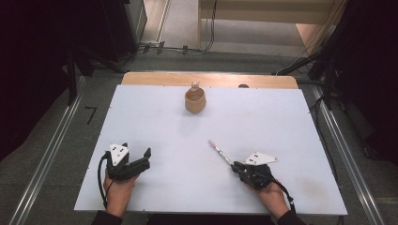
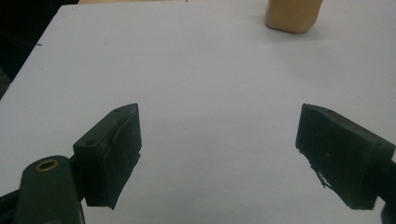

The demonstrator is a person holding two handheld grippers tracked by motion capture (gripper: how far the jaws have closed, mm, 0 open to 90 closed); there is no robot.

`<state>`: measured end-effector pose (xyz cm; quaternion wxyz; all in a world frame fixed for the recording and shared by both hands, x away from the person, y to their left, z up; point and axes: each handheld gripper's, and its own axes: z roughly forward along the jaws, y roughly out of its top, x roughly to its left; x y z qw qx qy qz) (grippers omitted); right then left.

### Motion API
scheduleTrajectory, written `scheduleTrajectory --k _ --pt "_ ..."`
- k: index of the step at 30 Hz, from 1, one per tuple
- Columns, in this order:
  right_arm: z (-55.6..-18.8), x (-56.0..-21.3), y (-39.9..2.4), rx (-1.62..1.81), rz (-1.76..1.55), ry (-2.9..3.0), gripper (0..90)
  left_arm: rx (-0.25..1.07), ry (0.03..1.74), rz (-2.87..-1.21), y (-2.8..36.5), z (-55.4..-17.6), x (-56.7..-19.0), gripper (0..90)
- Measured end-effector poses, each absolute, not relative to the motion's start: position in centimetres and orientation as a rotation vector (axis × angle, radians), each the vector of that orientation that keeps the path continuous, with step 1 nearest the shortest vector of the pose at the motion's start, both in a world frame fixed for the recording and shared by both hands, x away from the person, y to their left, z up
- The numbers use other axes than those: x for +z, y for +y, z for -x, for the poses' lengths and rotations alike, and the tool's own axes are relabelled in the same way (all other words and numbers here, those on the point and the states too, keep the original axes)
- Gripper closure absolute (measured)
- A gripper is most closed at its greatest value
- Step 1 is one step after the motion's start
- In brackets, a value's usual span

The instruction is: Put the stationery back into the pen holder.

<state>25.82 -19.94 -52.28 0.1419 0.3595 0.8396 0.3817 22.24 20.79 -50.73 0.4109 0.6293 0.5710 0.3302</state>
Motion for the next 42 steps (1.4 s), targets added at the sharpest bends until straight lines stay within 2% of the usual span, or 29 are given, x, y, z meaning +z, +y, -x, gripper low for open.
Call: scheduleTrajectory --k 42 --pt "-25.6 -51.2 -20.5 1.208 -1.056 2.364 78.4 0.827 1.434 -1.578 21.0 -22.2 -50.6 15.3"
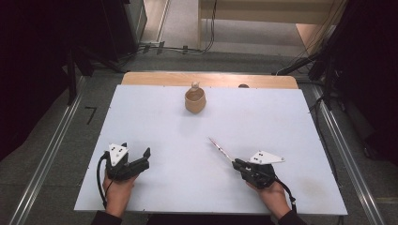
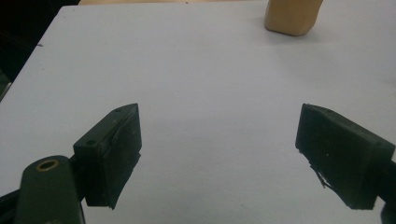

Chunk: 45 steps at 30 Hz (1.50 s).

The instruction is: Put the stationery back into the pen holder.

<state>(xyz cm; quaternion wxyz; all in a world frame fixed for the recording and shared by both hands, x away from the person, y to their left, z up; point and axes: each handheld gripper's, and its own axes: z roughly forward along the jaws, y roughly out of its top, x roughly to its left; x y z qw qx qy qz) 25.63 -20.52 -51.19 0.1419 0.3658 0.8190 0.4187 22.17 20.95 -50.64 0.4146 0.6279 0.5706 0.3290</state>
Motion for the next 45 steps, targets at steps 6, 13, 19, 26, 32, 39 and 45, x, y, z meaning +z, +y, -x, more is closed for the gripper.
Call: scheduleTrajectory --k 6,13,19,26,32,39,45 --pt "-25.7 -50.8 -20.6 1.224 -1.059 2.347 78.3 0.827 1.435 -1.579 20.9 -22.2 -50.7 15.3" --pt "-26.1 -50.3 -20.5 1.244 -1.065 2.329 78.4 0.828 1.435 -1.581 20.9 -22.2 -50.7 15.4" --pt "-26.5 -50.0 -20.1 1.263 -1.061 2.318 78.3 0.828 1.435 -1.579 21.0 -22.2 -50.7 15.3" --pt "-27.1 -49.9 -19.7 1.269 -1.073 2.308 78.4 0.829 1.435 -1.579 21.0 -22.2 -50.7 15.4" --pt "-27.4 -49.7 -19.4 1.267 -1.065 2.311 78.3 0.831 1.441 -1.577 21.0 -22.1 -50.7 15.3" --pt "-27.8 -49.6 -19.3 1.266 -1.074 2.302 78.4 0.832 1.441 -1.579 21.0 -22.2 -50.7 15.3" --pt "-28.2 -49.6 -19.2 1.266 -1.081 2.298 78.3 0.833 1.442 -1.578 21.0 -22.1 -50.7 15.4"
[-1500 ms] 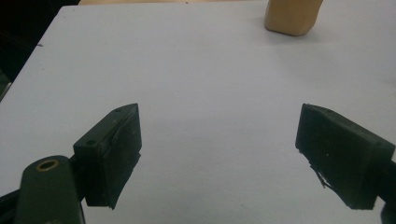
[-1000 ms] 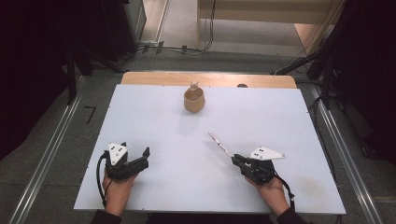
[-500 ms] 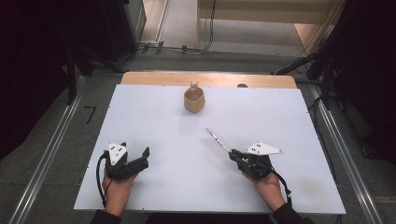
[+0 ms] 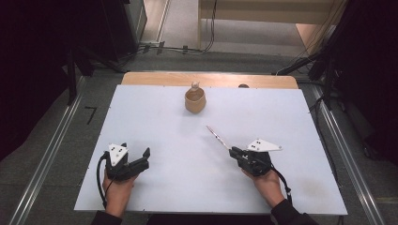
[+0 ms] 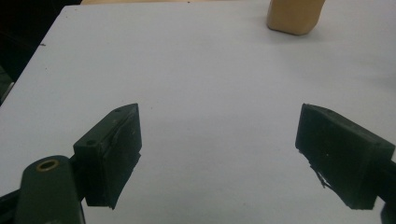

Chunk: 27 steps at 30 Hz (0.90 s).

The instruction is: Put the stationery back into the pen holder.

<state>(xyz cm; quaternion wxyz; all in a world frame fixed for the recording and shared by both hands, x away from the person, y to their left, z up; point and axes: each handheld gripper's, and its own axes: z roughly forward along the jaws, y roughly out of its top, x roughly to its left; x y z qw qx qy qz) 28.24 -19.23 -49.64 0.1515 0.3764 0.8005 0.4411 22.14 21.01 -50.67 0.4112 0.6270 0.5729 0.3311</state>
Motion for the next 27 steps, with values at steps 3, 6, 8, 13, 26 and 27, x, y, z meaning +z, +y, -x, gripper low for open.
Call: scheduleTrajectory --k 3,6,8,13,26,27 --pt "-28.5 -49.5 -19.1 1.269 -1.083 2.295 78.3 0.832 1.439 -1.580 21.0 -22.1 -50.7 15.4" --pt "-28.6 -49.4 -19.0 1.272 -1.078 2.292 78.3 0.832 1.440 -1.579 21.0 -22.1 -50.7 15.4" --pt "-28.7 -49.3 -18.8 1.275 -1.085 2.292 78.3 0.832 1.441 -1.579 21.0 -22.1 -50.7 15.4" --pt "-29.0 -49.1 -18.3 1.276 -1.067 2.297 78.3 0.832 1.439 -1.577 21.0 -22.1 -50.7 15.4" --pt "-29.8 -48.2 -17.5 1.270 -1.056 2.291 78.3 0.830 1.437 -1.577 21.1 -22.2 -50.7 15.4" --pt "-30.0 -48.2 -17.5 1.274 -1.059 2.290 78.3 0.829 1.436 -1.578 21.1 -22.2 -50.7 15.4"
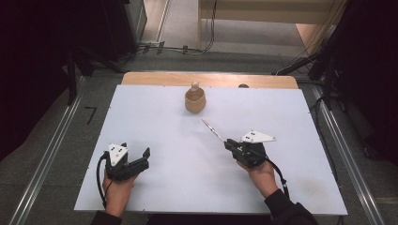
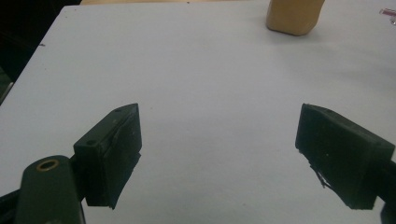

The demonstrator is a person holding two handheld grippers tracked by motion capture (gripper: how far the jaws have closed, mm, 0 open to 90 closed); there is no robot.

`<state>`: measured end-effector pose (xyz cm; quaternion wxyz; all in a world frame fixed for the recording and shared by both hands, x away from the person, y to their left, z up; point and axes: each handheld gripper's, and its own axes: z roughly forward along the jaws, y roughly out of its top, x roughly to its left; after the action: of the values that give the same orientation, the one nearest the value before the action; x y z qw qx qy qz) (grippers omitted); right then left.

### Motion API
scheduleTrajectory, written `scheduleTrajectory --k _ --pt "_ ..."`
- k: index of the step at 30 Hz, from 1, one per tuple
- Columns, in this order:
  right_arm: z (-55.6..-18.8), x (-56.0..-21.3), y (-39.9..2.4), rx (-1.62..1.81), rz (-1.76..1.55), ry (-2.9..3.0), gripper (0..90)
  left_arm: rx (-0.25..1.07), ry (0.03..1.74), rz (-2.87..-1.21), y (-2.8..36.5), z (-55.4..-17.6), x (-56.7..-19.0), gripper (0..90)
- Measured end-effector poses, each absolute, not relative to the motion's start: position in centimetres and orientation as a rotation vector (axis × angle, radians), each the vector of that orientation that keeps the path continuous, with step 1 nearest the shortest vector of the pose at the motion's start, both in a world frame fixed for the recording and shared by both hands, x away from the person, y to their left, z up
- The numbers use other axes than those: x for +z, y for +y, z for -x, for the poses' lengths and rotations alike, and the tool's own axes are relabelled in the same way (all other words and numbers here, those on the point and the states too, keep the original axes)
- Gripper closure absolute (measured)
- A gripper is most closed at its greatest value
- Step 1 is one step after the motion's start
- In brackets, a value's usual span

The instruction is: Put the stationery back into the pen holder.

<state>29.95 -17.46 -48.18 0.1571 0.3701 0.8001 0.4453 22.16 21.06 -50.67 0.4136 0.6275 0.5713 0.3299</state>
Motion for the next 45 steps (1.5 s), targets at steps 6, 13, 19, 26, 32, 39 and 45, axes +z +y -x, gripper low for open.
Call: scheduleTrajectory --k 6,13,19,26,32,39,45 --pt "-30.2 -48.0 -17.3 1.272 -1.057 2.288 78.3 0.828 1.436 -1.578 21.1 -22.2 -50.7 15.4" --pt "-30.5 -47.5 -16.9 1.275 -1.050 2.287 78.3 0.828 1.434 -1.573 21.0 -22.2 -50.7 15.4" --pt "-30.7 -47.2 -16.6 1.275 -1.038 2.285 78.3 0.828 1.434 -1.573 21.0 -22.2 -50.7 15.4" --pt "-31.0 -46.8 -16.2 1.279 -1.028 2.280 78.3 0.827 1.433 -1.573 21.0 -22.2 -50.7 15.4" --pt "-31.2 -46.7 -15.9 1.288 -1.036 2.277 78.3 0.826 1.431 -1.575 21.0 -22.2 -50.7 15.5" --pt "-31.5 -46.6 -15.6 1.293 -1.034 2.271 78.3 0.826 1.431 -1.574 21.0 -22.2 -50.6 15.5" --pt "-31.8 -46.4 -15.4 1.292 -1.027 2.265 78.3 0.825 1.429 -1.575 21.0 -22.2 -50.6 15.5"
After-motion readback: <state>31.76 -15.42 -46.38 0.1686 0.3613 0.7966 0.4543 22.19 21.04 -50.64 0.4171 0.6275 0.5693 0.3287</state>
